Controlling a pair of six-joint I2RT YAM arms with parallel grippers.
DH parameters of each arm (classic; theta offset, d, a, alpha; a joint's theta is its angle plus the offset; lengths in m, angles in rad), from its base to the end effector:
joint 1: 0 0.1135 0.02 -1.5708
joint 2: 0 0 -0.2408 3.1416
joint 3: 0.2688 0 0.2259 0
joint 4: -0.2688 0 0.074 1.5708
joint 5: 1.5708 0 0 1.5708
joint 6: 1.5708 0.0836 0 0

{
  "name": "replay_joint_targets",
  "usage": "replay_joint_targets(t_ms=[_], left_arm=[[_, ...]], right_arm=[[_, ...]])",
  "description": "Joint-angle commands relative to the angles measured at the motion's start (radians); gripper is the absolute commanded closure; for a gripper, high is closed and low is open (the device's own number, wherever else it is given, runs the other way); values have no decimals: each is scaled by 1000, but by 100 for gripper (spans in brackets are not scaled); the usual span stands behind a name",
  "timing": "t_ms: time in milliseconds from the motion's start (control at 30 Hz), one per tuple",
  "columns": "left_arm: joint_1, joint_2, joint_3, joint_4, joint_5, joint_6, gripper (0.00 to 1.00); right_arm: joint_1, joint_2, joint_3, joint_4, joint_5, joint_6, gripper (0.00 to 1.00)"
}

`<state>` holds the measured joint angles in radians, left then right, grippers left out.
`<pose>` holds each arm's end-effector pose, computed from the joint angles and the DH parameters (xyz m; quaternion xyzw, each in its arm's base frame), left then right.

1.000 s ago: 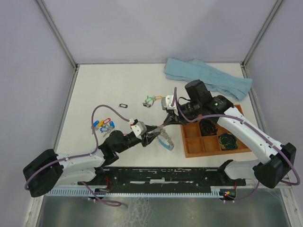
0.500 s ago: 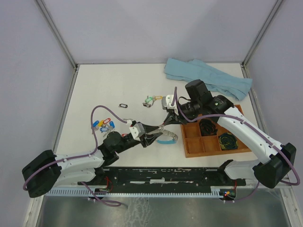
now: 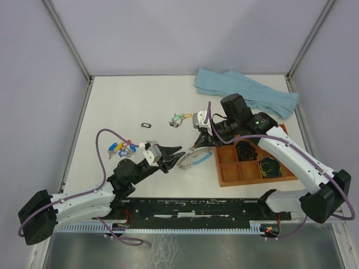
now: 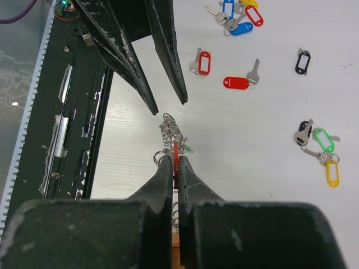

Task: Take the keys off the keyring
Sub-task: Remove the key from the keyring.

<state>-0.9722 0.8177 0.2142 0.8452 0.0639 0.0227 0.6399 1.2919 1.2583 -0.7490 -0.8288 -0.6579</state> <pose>0.1204 -0.1860 0.2527 0.3162 0.5297 -0.3772 0.6908 0.1765 0.2082 0.3056 -0.6339 0.5800 0.3686 0.3548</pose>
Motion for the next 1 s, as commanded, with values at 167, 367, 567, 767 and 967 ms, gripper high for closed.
replay_joint_targets(t_ms=[167, 367, 567, 767, 967], left_arm=[[-3, 81, 23, 16, 31, -28, 68], [-3, 145, 40, 42, 30, -35, 67], [-3, 169, 58, 42, 1, -20, 66], [-3, 208, 88, 50, 5, -11, 66], [-2, 237, 108, 58, 29, -15, 66]], right_arm=[[-8, -11, 44, 55, -56, 18, 99], [-9, -8, 44, 54, -63, 20, 99], [-9, -5, 43, 54, -71, 21, 99], [-9, -5, 43, 56, -73, 25, 99], [-9, -7, 43, 57, -72, 26, 99]])
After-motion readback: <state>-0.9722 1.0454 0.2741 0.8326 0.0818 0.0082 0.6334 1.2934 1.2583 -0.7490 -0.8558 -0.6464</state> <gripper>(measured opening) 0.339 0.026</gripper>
